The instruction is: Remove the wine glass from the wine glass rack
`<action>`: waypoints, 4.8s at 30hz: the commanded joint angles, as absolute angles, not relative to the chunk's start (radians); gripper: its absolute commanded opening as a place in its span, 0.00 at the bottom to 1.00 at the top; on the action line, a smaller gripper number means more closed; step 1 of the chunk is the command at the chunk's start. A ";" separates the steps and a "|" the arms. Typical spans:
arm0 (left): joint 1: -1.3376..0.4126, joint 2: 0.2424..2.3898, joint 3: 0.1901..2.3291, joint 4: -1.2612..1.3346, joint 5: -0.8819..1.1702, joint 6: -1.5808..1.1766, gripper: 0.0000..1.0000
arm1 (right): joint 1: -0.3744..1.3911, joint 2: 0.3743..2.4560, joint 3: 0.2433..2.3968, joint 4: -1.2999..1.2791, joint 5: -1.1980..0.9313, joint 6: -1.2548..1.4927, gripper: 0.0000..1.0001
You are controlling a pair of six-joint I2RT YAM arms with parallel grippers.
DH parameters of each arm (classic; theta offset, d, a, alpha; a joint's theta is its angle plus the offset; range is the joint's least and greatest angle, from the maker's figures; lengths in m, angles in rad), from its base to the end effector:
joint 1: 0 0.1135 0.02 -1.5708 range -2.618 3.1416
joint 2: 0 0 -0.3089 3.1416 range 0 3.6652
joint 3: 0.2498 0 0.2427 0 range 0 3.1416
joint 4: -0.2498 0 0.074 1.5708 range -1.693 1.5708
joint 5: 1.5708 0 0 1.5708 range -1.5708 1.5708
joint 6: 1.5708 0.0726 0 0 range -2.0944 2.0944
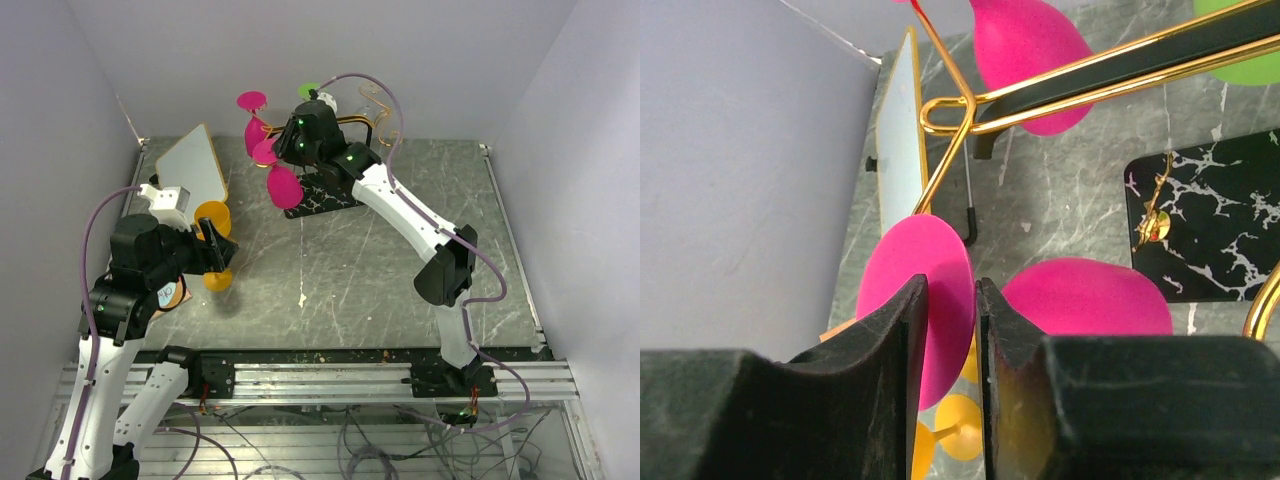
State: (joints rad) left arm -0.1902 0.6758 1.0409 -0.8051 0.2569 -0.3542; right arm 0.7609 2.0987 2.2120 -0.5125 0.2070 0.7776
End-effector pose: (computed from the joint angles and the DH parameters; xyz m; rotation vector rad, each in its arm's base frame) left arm 0.1023 -0.0385 0.3853 -0.0005 2.0475 -0.6020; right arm 0.3986 0.3589 0.4102 0.1580 2.0435 0.7911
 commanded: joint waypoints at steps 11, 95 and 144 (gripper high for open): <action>-0.184 0.678 1.087 -0.805 0.241 -0.339 0.78 | 0.763 2.050 2.182 -0.493 0.255 0.814 0.12; -0.184 0.721 1.139 -0.795 0.261 -0.374 0.81 | 0.711 1.747 1.693 -0.103 0.179 1.337 0.00; -0.184 0.601 0.558 0.570 0.671 -1.509 0.07 | 0.717 1.141 0.879 0.584 -0.124 1.671 0.26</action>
State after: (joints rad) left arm -0.1902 0.6086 0.5362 0.6712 0.6334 -1.5715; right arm 0.7116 1.2026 0.8795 0.7128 -0.1585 1.8626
